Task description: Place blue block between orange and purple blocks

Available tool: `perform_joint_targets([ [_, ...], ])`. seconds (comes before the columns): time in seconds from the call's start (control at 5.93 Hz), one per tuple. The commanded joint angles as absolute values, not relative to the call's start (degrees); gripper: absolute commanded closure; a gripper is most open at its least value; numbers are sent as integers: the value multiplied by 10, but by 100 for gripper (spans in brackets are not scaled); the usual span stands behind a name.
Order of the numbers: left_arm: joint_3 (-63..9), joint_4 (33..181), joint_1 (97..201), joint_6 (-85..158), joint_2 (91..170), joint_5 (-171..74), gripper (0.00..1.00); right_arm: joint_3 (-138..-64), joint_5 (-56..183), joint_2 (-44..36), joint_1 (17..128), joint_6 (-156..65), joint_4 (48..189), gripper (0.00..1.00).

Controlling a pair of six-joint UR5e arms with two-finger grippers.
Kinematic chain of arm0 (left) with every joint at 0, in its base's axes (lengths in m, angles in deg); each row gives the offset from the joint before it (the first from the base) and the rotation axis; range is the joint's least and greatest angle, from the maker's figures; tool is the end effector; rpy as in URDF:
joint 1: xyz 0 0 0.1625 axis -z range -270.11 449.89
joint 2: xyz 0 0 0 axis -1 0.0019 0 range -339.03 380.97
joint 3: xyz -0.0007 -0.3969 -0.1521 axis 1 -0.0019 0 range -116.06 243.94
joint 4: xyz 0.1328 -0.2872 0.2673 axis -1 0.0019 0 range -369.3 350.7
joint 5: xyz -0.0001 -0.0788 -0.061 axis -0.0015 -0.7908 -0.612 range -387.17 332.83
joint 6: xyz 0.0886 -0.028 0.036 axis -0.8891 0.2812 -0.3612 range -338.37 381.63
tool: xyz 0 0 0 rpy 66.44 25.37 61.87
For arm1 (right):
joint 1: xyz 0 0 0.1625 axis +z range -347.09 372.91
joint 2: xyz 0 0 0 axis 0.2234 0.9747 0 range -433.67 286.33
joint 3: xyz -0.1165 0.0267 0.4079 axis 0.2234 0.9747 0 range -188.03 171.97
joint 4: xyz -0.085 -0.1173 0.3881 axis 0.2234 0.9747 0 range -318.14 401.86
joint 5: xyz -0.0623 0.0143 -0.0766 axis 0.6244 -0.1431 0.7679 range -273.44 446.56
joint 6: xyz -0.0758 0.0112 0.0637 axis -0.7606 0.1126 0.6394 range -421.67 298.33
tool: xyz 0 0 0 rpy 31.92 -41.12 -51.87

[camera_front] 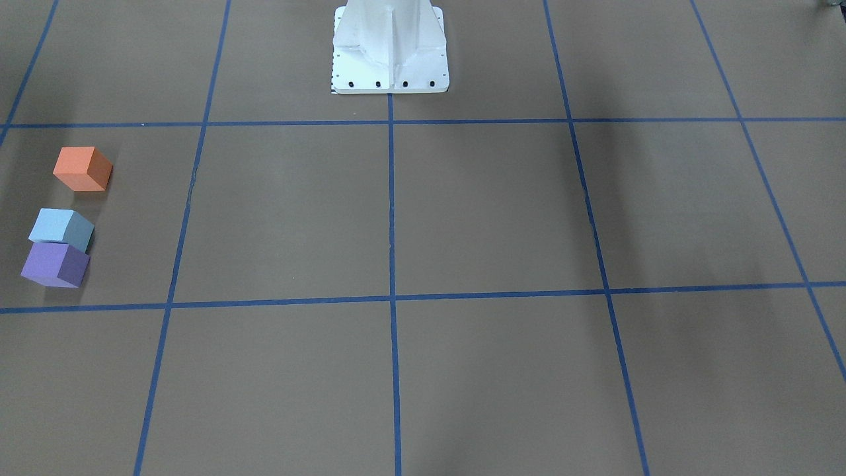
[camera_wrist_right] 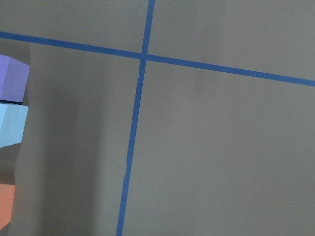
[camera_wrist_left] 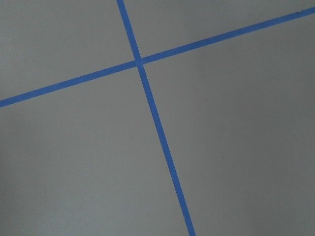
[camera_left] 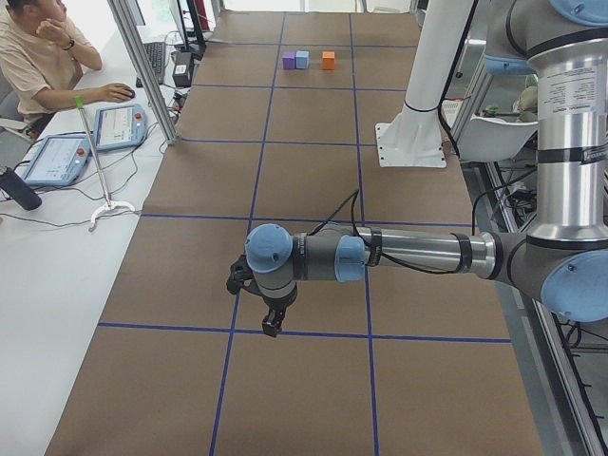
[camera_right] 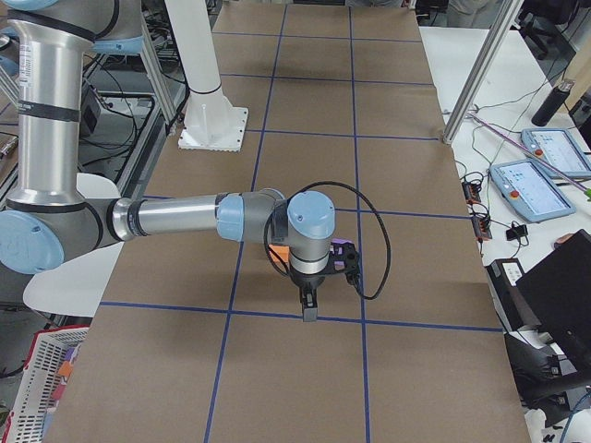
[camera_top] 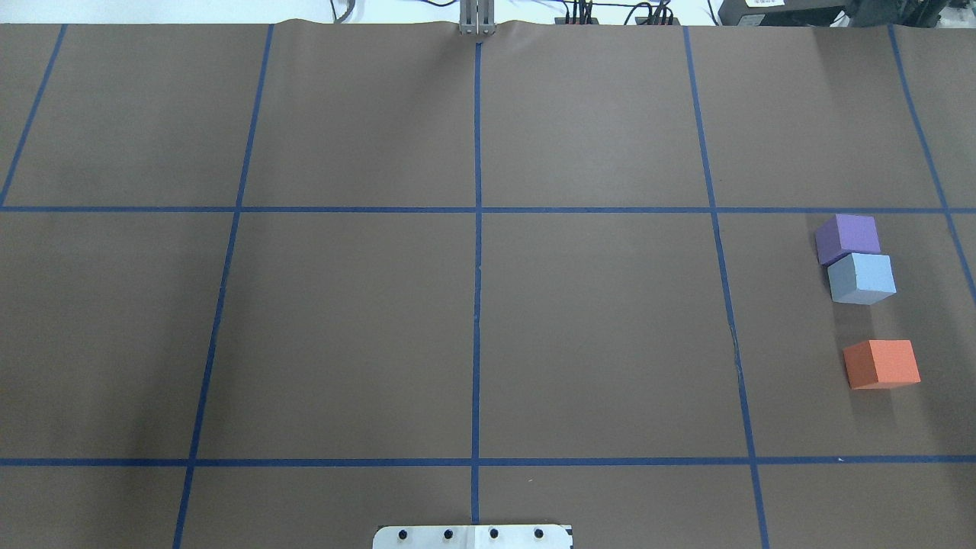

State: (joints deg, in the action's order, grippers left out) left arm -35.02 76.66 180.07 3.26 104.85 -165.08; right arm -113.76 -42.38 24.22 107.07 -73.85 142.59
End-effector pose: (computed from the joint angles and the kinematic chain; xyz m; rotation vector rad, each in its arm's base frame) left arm -0.0609 -0.4444 0.6346 0.1156 0.8315 0.2899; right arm 0.1014 -0.4197 0.6125 0.0487 -0.6797 -0.1174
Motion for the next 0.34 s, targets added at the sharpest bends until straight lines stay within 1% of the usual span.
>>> perform_joint_targets([
  [0.0,-350,767,1801,33,1048,-1651,0,-1138,-425,243,1070,-739,1426,0],
  [0.17,-350,767,1801,33,1048,-1651,0,-1138,-425,242,1070,-738,1426,0],
])
